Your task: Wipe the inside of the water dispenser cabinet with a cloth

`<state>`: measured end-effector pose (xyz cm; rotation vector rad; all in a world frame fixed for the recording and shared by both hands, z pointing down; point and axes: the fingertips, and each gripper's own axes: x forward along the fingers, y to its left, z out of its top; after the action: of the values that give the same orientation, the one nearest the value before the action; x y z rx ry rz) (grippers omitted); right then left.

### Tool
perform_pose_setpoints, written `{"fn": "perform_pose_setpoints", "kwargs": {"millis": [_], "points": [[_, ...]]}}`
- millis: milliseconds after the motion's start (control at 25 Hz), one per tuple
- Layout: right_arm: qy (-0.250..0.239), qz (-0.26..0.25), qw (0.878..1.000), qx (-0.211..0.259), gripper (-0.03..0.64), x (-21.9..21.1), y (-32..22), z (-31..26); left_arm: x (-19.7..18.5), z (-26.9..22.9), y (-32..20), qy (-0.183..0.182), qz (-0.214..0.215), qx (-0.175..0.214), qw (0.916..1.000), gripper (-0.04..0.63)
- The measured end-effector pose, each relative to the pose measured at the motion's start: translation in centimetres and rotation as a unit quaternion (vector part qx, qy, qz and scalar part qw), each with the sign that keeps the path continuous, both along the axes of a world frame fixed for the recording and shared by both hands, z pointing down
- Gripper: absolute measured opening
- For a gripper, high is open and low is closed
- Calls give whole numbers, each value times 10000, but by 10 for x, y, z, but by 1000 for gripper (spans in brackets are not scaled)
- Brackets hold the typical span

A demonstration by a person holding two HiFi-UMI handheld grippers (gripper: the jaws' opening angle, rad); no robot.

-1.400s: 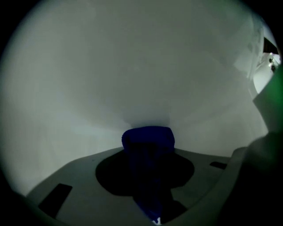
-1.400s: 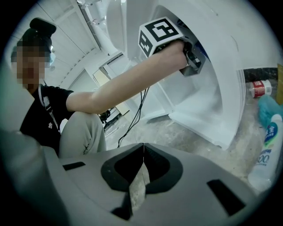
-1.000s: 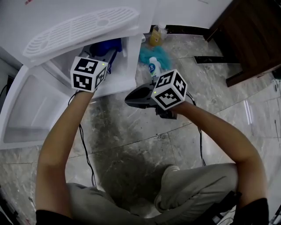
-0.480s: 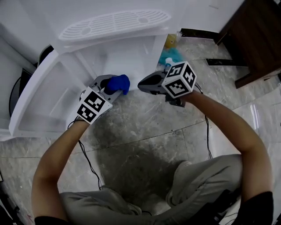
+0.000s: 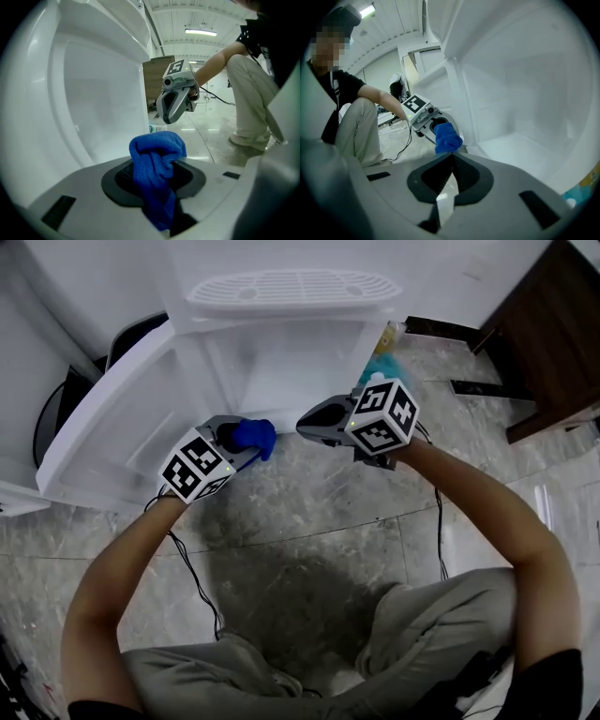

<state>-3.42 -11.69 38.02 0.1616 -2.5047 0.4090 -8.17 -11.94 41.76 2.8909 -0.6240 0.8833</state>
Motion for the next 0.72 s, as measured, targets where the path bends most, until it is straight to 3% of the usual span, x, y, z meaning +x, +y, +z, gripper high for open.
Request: {"fn": "perform_pose_setpoints", "kwargs": {"millis": [240, 720], "points": [[201, -237, 9995, 72, -2, -7, 9, 1, -8, -7, -4, -153, -50, 154, 9998, 135], [693, -597, 9958, 97, -2, 2, 26, 24, -1, 2, 3, -355, 214, 106, 9991, 135]]}}
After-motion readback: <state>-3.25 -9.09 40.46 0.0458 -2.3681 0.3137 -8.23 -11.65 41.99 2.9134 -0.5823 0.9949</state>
